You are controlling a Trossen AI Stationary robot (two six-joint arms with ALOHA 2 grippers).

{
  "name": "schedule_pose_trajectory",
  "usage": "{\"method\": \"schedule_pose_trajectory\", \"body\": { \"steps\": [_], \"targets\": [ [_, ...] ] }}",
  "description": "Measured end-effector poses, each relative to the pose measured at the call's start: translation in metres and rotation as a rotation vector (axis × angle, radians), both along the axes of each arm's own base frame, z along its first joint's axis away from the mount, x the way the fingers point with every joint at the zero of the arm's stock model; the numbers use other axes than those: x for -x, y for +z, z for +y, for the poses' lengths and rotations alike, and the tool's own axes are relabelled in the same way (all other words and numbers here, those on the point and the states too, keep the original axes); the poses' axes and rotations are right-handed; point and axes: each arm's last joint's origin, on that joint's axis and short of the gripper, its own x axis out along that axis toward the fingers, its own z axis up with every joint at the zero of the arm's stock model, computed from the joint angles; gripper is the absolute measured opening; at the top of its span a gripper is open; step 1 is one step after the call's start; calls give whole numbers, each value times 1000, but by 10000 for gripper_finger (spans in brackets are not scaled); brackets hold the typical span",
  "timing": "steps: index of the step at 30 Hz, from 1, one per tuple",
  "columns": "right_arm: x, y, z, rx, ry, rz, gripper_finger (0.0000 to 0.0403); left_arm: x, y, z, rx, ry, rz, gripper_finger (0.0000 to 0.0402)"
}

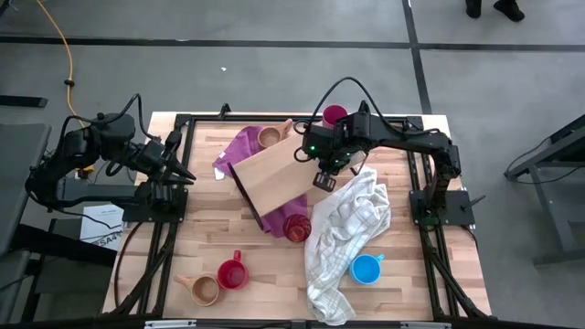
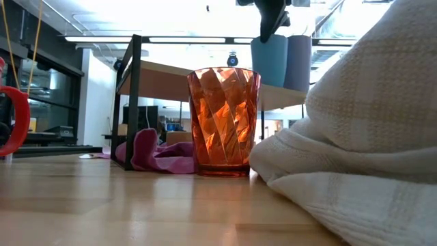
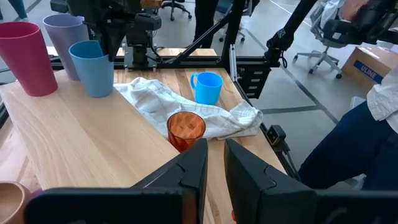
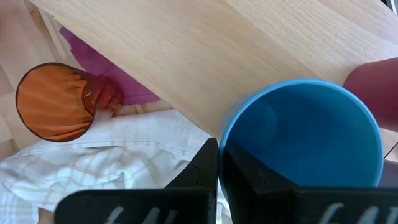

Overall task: Stack small to large cups/mugs on shelf
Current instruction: Put the blue cup on the shelf

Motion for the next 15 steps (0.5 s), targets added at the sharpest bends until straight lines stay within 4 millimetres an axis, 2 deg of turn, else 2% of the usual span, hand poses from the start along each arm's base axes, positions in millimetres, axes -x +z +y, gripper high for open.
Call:
{"method": "schedule_pose_trajectory", "body": {
  "steps": [15],
  "targets": [
    [0, 0, 0, 8, -5, 3, 0, 0, 0, 0, 0, 0, 0, 44]
  ]
}}
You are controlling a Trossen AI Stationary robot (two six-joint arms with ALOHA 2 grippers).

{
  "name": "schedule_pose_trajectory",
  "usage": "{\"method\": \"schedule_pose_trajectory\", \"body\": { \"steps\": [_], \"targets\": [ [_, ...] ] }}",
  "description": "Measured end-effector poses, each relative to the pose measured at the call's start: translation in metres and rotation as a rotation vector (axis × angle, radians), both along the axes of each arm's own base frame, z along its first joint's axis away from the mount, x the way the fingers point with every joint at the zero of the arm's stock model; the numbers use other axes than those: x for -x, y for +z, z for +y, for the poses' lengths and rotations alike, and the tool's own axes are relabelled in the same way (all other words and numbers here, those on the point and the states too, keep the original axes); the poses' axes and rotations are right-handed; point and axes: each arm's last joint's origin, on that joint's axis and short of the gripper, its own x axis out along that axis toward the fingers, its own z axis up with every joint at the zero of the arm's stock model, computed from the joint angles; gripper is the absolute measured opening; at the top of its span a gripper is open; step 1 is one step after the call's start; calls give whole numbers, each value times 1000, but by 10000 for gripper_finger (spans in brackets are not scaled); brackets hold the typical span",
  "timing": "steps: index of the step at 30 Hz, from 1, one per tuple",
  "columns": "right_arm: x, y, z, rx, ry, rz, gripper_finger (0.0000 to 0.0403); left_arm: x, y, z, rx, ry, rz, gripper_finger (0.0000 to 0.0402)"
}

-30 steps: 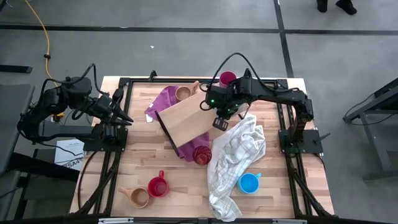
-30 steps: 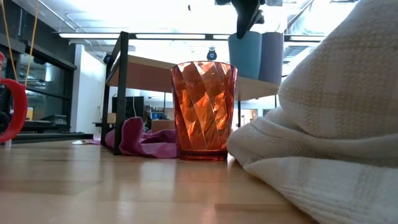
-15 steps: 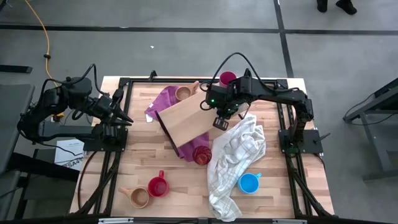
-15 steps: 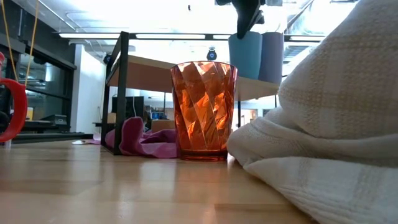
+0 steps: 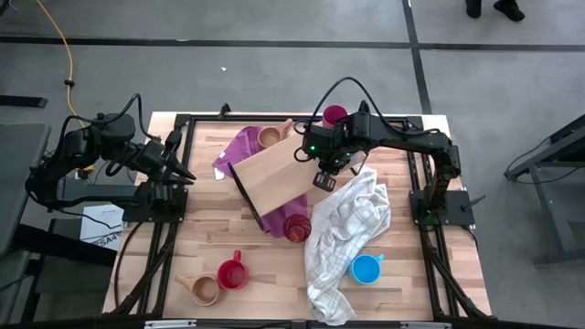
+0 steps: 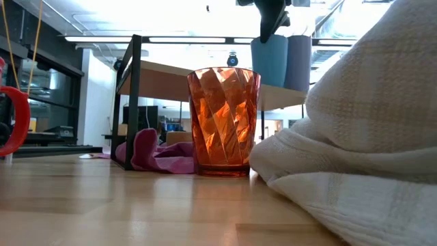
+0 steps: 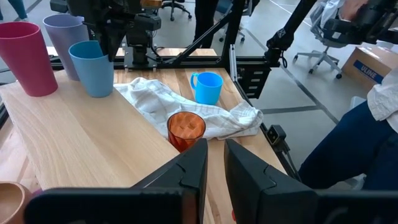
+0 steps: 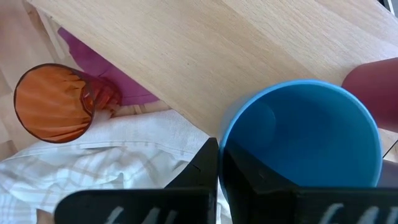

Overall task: Stack small to large cups/mugs on shelf
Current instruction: Put the blue cup on the shelf

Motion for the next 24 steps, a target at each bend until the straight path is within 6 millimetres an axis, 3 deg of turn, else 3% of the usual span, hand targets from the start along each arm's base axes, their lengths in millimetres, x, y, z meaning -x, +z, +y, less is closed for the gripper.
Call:
{"method": "schedule_pose_trajectory", "body": {
  "steps": [8, 17, 24],
  "targets": [
    [0, 0, 0, 4, -1, 2, 3, 0, 0, 0, 0, 1, -1, 44],
    [1, -3, -2, 30, -16, 31, 55, 0, 0, 0, 0, 0, -1, 44],
    [0, -2, -4, 34, -20, 14, 58, 0, 0, 0, 1, 0, 0, 44]
  ]
}}
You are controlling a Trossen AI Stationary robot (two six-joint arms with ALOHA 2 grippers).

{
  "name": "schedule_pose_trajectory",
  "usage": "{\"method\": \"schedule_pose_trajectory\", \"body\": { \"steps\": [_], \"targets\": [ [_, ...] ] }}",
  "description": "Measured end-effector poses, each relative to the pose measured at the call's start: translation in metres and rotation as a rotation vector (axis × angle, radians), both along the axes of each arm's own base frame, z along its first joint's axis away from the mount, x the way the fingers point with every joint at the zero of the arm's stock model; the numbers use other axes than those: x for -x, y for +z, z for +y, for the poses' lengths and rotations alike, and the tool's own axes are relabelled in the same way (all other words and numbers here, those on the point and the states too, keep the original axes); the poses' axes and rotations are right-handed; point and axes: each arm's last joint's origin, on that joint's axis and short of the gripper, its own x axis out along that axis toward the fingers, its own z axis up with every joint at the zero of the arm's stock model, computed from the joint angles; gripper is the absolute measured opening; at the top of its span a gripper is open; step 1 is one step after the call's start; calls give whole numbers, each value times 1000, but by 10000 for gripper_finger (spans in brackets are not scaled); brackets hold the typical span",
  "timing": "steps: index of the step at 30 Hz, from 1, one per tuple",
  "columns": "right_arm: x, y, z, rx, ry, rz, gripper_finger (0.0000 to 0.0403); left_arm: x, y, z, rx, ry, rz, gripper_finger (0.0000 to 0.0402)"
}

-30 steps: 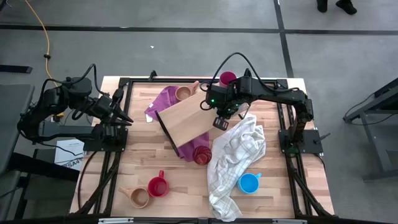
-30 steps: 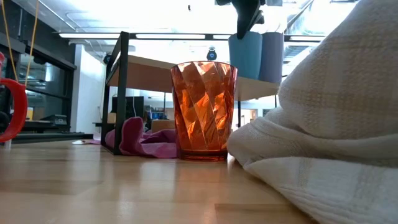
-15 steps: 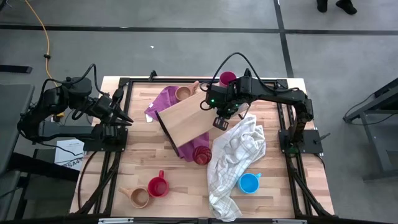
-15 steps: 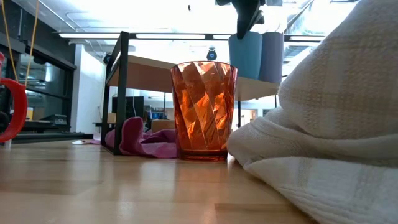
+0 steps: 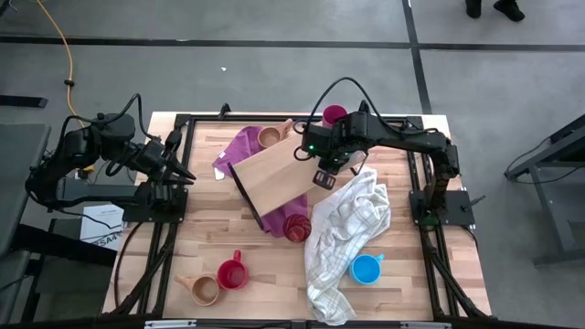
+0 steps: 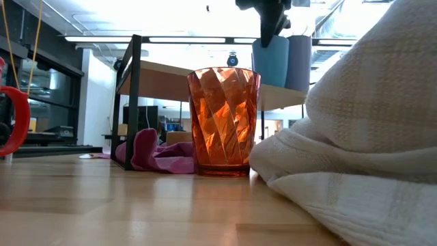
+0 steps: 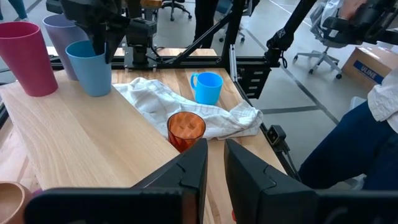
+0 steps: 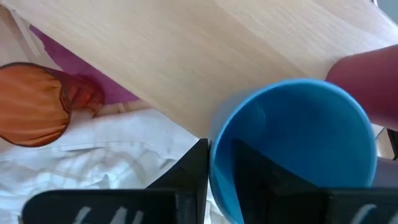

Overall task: Stack small to large cups/mugs on shelf
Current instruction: Put the blue cup on the shelf, then put the red cup on the shelf

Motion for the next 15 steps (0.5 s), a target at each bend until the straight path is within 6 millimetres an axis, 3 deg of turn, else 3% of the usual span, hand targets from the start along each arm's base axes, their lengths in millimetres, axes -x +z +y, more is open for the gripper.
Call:
{"method": "schedule_pose_trajectory", "body": {
  "steps": [15],
  "targets": [
    [5, 10, 0, 17, 0, -51, 58, 0, 0, 0, 0, 0, 0, 44]
  ]
}}
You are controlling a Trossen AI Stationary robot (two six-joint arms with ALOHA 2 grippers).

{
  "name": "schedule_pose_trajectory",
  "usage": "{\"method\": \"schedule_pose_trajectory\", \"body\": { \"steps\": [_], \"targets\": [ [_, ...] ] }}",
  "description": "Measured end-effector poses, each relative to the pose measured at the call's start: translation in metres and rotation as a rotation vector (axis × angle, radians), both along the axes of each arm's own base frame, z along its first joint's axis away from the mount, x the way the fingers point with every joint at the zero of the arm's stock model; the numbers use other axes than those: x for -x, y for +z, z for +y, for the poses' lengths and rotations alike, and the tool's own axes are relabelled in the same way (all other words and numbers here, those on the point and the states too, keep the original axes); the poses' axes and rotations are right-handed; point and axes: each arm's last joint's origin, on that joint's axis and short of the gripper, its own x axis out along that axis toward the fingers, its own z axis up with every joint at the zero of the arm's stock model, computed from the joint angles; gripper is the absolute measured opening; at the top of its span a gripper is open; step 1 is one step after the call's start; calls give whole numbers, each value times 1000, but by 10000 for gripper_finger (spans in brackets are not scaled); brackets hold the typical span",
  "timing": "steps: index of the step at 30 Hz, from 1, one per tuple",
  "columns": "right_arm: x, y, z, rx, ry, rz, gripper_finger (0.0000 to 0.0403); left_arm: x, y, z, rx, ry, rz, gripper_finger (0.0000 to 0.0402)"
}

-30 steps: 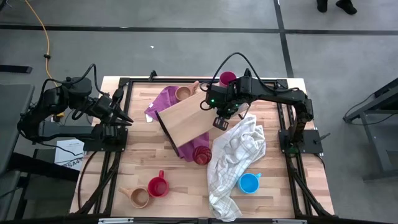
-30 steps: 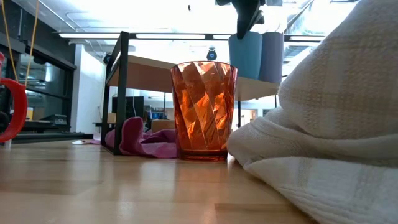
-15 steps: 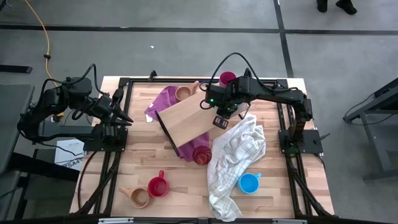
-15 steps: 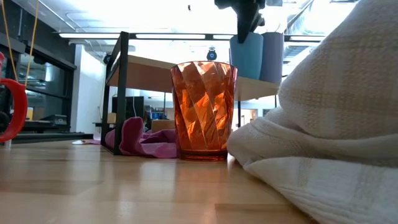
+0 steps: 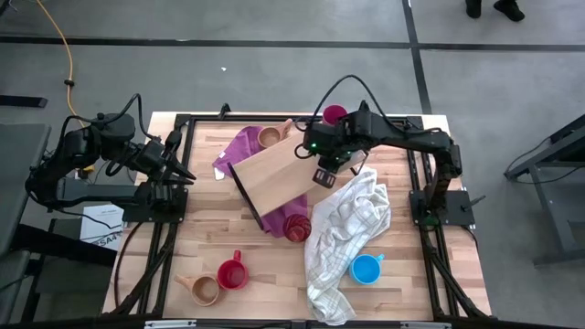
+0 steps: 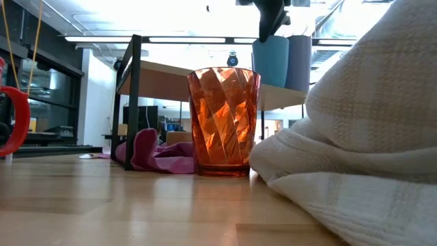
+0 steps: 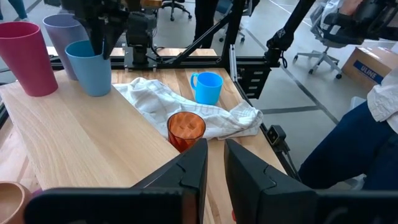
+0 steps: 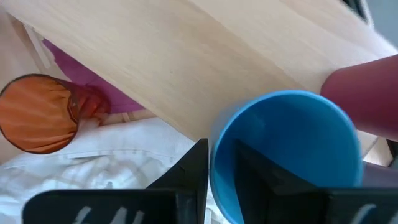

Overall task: Stack small to large cups/mugs on shelf
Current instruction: Put the red cup on the shelf

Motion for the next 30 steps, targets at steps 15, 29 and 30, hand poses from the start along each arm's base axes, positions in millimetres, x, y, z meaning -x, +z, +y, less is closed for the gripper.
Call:
{"method": "schedule_pose_trajectory", "body": {
  "steps": [15, 29, 30],
  "targets": [
    [17, 34, 0, -4, -20, -209, 58, 0, 1, 0, -3, -1, -9, 44],
    [42, 87, 22, -69, 90, -579, 58, -40, 3, 9, 79, -142, -11, 44],
    [45, 90, 24, -71, 90, -589, 58, -46, 2, 10, 80, -158, -1, 44]
  ]
}}
